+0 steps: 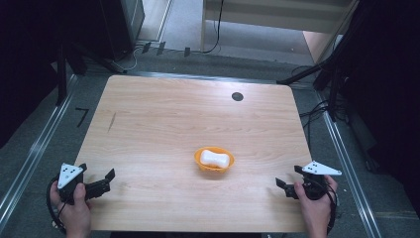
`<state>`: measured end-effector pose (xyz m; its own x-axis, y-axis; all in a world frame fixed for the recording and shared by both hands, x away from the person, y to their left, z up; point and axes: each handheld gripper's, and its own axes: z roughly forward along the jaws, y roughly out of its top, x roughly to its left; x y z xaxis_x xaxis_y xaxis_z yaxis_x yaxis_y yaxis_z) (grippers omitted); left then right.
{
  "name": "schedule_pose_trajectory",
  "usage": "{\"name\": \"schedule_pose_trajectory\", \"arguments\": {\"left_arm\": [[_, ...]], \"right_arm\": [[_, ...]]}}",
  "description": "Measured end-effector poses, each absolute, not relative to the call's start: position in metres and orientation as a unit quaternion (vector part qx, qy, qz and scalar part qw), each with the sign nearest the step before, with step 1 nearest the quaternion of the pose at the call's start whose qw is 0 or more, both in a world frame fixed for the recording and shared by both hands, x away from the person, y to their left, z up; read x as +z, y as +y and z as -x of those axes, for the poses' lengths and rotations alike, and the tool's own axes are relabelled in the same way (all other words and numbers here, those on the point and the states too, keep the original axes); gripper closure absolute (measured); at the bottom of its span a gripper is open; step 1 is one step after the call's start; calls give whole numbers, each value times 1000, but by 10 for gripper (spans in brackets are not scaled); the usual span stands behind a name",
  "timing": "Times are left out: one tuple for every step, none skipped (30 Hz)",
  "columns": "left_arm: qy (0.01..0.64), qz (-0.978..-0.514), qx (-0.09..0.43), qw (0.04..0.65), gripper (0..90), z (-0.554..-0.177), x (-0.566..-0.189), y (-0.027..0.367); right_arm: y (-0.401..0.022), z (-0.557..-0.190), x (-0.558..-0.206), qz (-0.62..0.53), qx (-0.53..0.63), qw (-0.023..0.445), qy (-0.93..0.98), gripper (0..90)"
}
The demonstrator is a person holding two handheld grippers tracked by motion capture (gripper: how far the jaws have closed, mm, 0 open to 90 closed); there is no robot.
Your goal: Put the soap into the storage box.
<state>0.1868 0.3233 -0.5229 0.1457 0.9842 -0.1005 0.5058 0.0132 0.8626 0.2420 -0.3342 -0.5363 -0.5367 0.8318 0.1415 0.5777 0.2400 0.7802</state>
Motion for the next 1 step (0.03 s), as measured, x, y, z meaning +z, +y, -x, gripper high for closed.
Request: {"name": "schedule_pose_trajectory", "arguments": {"left_arm": [[584,-638,294,407,0,-187,-523,323]], "right_arm": [[-335,-242,-536,-456,417,154,771,58]]}}
